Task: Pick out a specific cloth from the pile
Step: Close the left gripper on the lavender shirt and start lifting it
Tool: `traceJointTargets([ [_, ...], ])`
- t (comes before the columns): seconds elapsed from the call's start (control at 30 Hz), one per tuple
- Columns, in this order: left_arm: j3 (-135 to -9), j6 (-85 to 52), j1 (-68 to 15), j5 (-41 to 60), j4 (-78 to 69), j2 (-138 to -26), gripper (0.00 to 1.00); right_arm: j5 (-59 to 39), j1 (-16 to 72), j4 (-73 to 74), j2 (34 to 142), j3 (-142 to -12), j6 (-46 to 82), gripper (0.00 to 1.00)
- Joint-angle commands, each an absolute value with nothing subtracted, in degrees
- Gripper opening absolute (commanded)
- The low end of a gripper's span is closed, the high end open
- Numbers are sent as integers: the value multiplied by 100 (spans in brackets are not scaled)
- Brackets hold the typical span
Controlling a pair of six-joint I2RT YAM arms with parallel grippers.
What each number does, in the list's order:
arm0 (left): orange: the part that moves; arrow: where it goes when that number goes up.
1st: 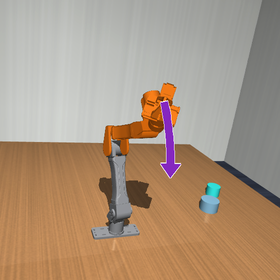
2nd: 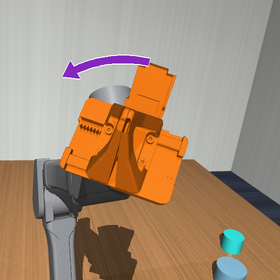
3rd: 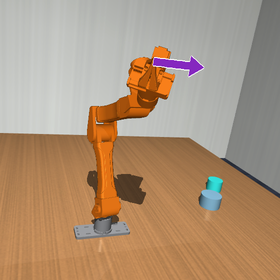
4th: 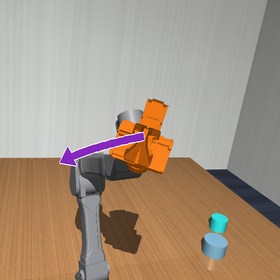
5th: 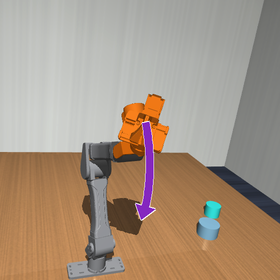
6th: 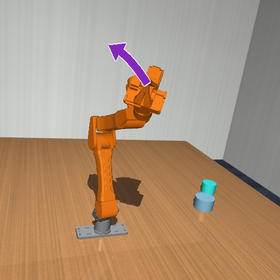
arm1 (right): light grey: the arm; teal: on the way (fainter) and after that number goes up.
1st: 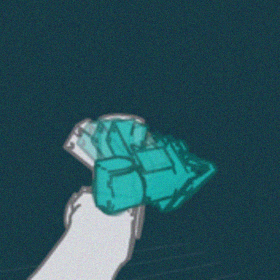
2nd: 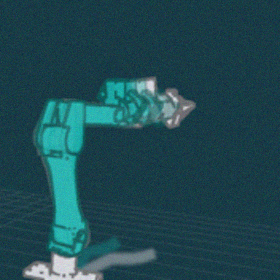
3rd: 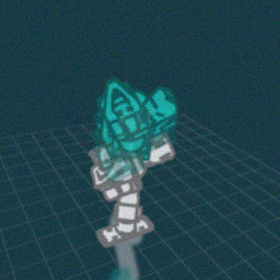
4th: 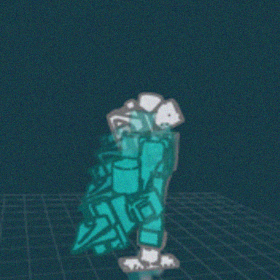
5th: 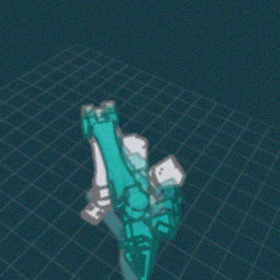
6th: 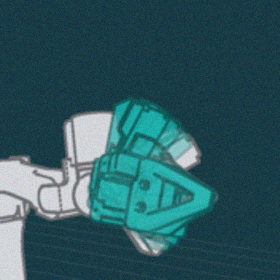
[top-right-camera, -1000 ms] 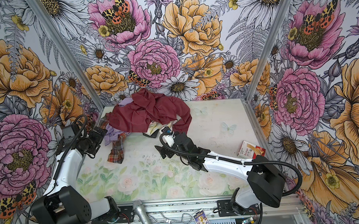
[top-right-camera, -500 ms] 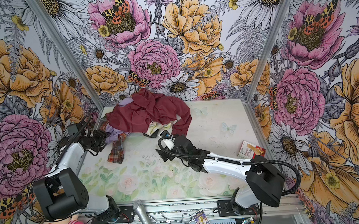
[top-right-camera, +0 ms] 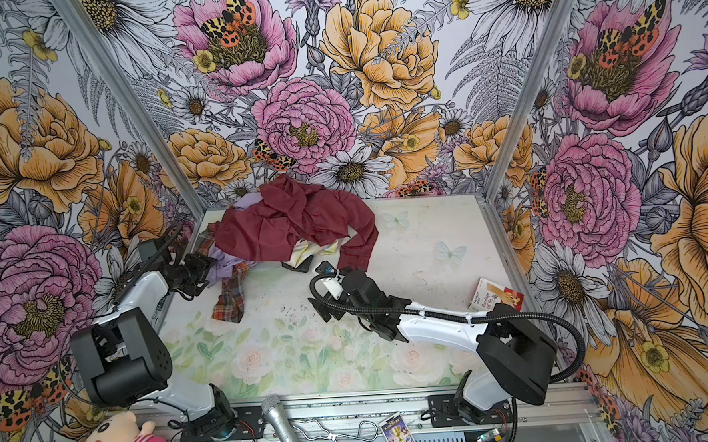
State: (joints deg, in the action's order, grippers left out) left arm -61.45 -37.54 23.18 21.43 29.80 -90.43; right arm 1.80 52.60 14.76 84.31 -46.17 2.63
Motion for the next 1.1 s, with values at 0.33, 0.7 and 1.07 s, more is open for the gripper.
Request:
traceJointTargets([
  [0.33,-6312,-3186,2348,1773,2724,-9259,80,-254,5304,1810,8654,-4932,280,96],
  [0.7,-6320,-3153,2234,1758,2471,-9351,80,-876,5414,1937,9284,-5769,949,96],
  [1.07,-6247,-3213,2136,1774,2100,-9505,76,-714,5643,1694,9288,-5952,1321,95],
])
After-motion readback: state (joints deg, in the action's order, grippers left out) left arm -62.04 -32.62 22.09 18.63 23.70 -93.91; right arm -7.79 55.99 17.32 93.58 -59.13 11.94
